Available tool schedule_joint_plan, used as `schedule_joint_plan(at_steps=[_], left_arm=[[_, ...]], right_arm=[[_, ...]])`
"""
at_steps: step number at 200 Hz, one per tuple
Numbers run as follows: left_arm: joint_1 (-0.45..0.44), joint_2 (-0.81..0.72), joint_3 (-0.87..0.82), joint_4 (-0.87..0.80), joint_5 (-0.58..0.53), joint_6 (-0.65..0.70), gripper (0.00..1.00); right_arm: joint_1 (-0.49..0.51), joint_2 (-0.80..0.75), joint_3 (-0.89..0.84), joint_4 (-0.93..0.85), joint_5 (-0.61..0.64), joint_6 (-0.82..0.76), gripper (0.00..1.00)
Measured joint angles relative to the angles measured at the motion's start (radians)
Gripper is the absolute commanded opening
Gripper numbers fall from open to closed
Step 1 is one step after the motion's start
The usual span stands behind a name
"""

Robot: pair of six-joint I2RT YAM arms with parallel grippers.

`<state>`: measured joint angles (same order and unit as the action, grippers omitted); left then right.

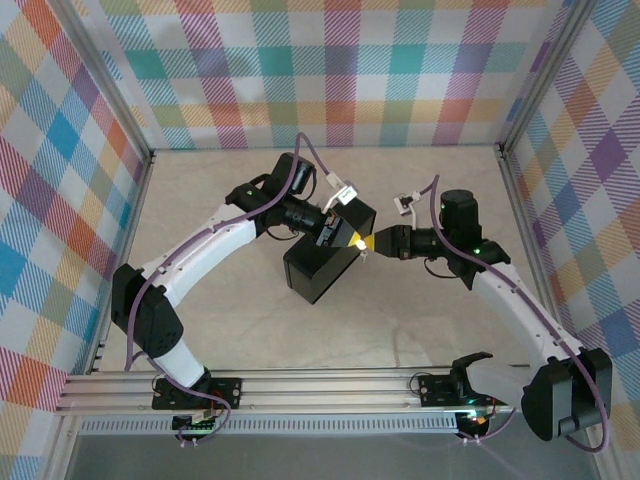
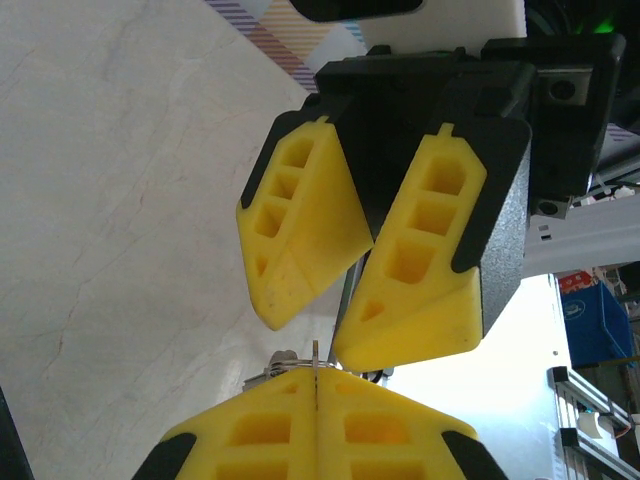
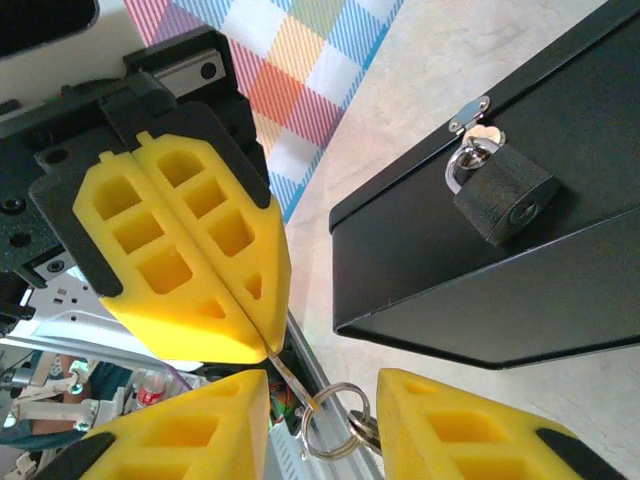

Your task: Unlock the padlock with the key

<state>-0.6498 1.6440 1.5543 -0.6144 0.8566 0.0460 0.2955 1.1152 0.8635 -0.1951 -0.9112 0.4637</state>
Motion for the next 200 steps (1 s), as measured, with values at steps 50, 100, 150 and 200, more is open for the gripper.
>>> schedule_joint_plan(at_steps=[50, 100, 150, 200], left_arm=[[0.001, 0.0, 0.0, 0.015, 0.018, -0.005, 0.0], [0.001, 0.0, 0.0, 0.023, 0.026, -0.016, 0.0], [0.005, 0.0, -0.002, 0.022, 0.032, -0.027, 0.0], [0.029, 0.0, -0.023, 0.05, 0.009, -0.06, 0.33]], right_arm=[[0.0, 0.0, -0.033, 0.065, -0.037, 0.025, 0.31], [0.0, 0.002, -0.045, 0.14, -0.072, 0.063, 0.21], [-0.002, 0.002, -0.067, 0.198, -0.091, 0.087, 0.06], [-0.002, -0.006, -0.084, 0.22, -0.093, 0.098, 0.0]])
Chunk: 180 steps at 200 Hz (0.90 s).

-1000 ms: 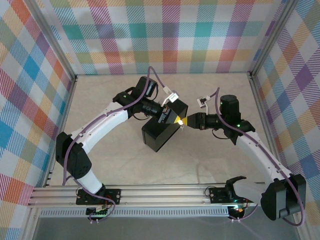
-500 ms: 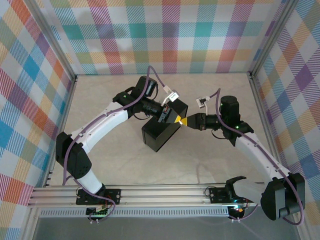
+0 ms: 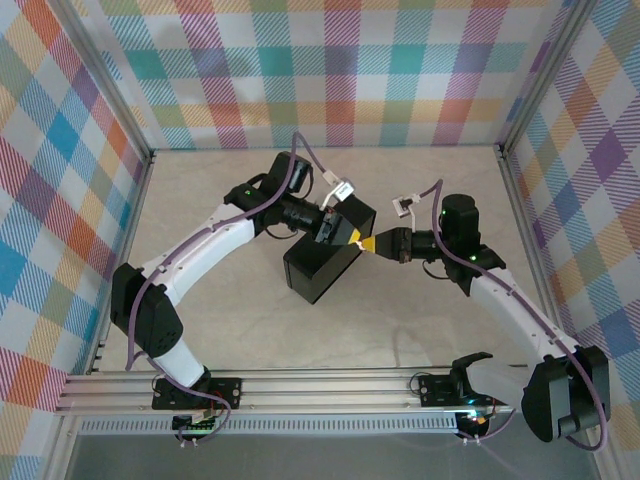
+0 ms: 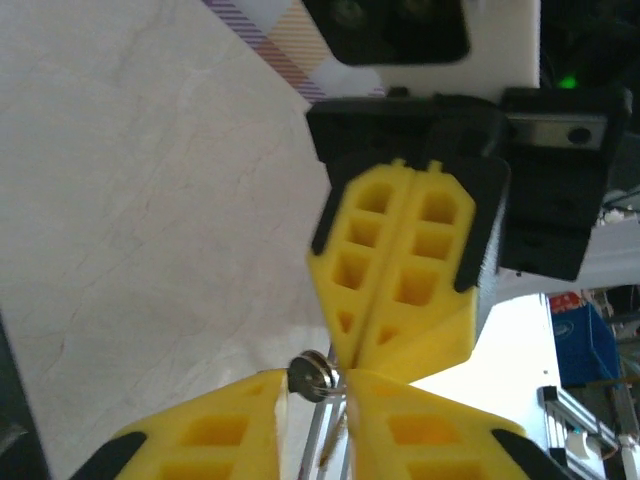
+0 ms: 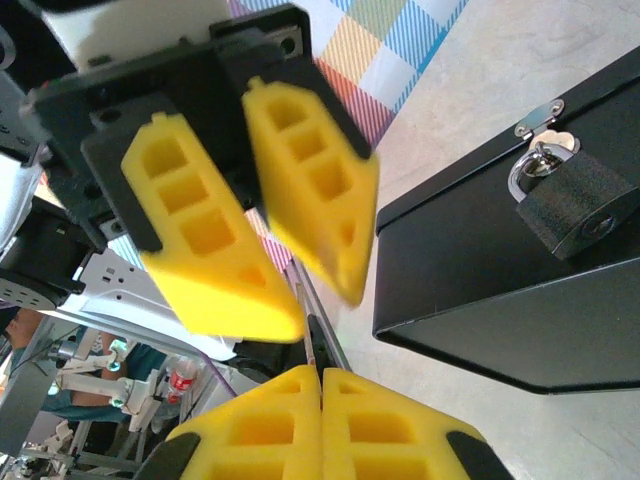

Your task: Unlock the padlock with the key

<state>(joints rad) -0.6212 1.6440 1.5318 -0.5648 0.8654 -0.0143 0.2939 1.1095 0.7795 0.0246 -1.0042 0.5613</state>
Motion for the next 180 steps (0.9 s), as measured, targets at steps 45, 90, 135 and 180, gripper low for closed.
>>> schedule_joint_plan(at_steps=[45, 90, 135, 180], left_arm=[[0.059, -0.001, -0.042, 0.062, -0.021, -0.06, 0.37], [0.068, -0.005, -0.049, 0.093, -0.021, -0.079, 0.38], [0.068, -0.01, -0.048, 0.037, -0.182, -0.015, 0.51], [0.092, -0.003, 0.017, -0.077, -0.451, 0.058, 0.54]], right_arm=[[0.0, 0.0, 0.0, -0.014, 0.005, -0.003, 0.0], [0.0, 0.0, 0.001, -0.084, 0.027, -0.054, 0.0], [0.0, 0.013, 0.048, -0.203, 0.085, -0.106, 0.0], [0.0, 0.087, 0.089, -0.245, 0.116, -0.11, 0.0]])
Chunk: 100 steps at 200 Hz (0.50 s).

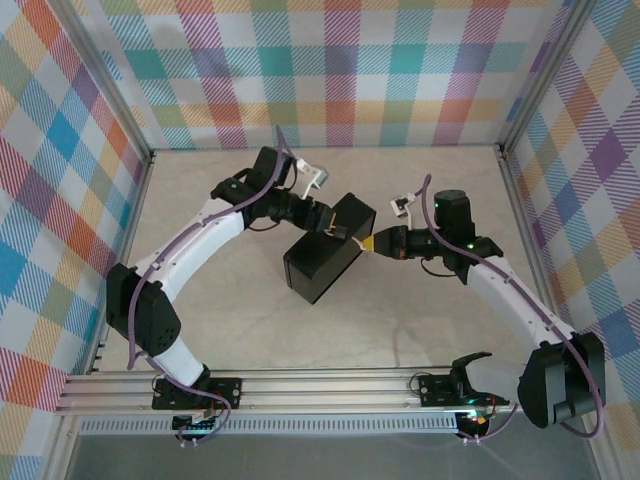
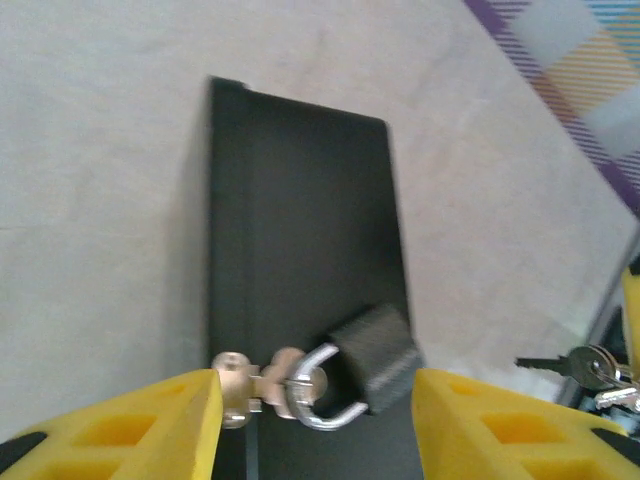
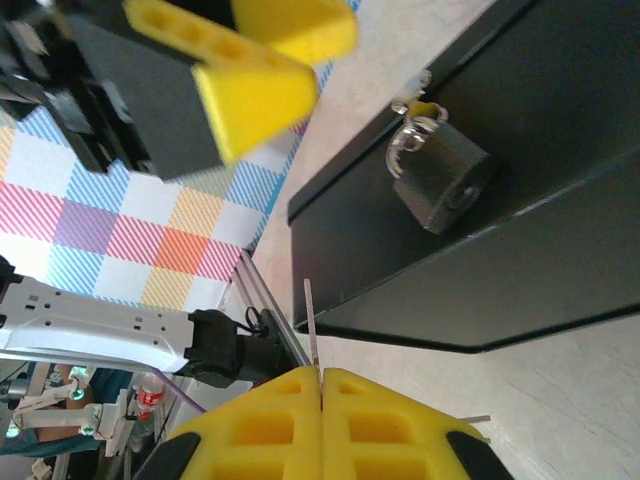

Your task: Unlock the padlock with the key

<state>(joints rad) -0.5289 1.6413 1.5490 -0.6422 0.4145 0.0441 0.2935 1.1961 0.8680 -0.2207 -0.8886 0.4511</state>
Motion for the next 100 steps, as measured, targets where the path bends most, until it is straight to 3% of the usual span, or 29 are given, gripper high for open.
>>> schedule_joint_plan(at_steps=[25, 48, 77, 100], left_arm=[[0.005, -0.005, -0.021, 0.019, -0.074, 0.059, 0.55], [0.004, -0.043, -0.136, 0.079, -0.089, 0.206, 0.57], [0.004, -0.051, -0.161, 0.104, -0.016, 0.438, 0.58], [0.004, -0.024, -0.082, 0.049, 0.097, 0.642, 0.59]], right_arm=[[0.0, 0.029, 0.006, -0.021, 0.012, -0.008, 0.0], [0.0, 0.04, 0.017, -0.041, 0.014, -0.021, 0.0], [-0.003, 0.072, 0.057, -0.066, 0.009, -0.034, 0.0], [-0.007, 0.098, 0.077, -0.079, 0.0, -0.043, 0.0]])
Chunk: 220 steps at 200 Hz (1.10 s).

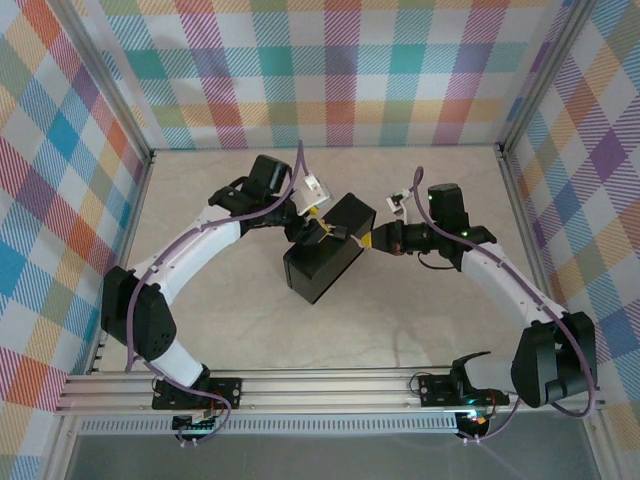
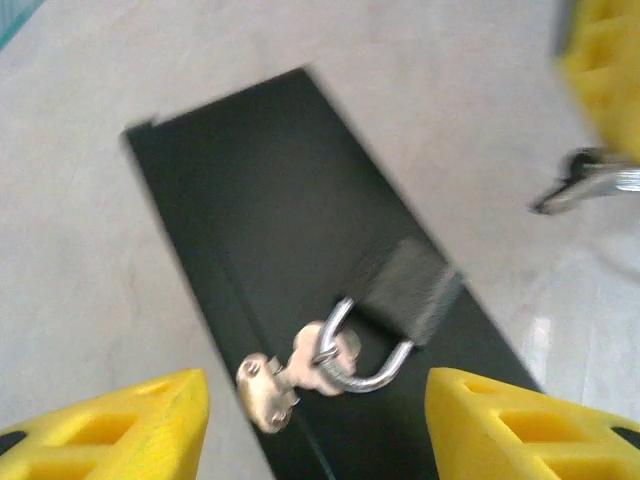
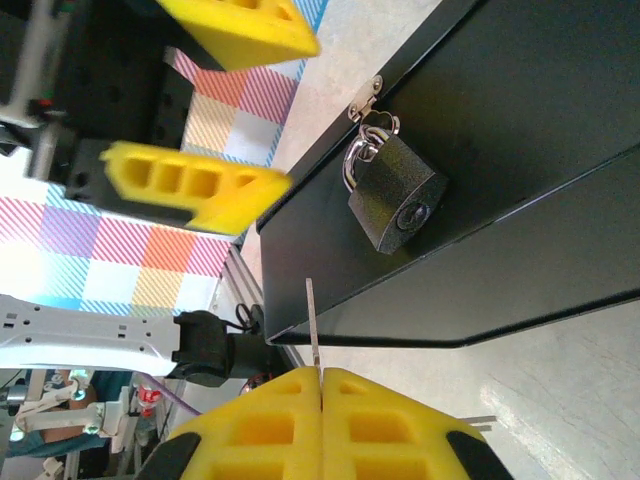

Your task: Unlock the padlock with the key

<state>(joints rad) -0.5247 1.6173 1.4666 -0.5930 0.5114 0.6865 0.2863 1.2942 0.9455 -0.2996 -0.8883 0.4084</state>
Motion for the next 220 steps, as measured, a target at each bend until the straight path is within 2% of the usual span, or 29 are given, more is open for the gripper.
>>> schedule_joint_plan(at_steps=[42, 85, 158, 220], left_arm=[[0.0, 0.131, 0.215, -0.167, 0.204, 0.295, 0.61], [0.0, 0.233, 0.29, -0.297, 0.267, 0.451, 0.62], [-0.002, 0.295, 0.319, -0.348, 0.276, 0.52, 0.58], [-0.005, 0.307, 0.319, -0.342, 0.236, 0.552, 0.52]], right_arm=[[-0.006, 0.031, 0.021, -0.056, -0.014, -0.011, 0.0], [-0.041, 0.039, 0.053, -0.134, -0.023, -0.043, 0.0], [-0.058, 0.066, 0.059, -0.179, -0.041, -0.062, 0.0], [-0.058, 0.104, 0.098, -0.211, -0.056, -0.068, 0.0]])
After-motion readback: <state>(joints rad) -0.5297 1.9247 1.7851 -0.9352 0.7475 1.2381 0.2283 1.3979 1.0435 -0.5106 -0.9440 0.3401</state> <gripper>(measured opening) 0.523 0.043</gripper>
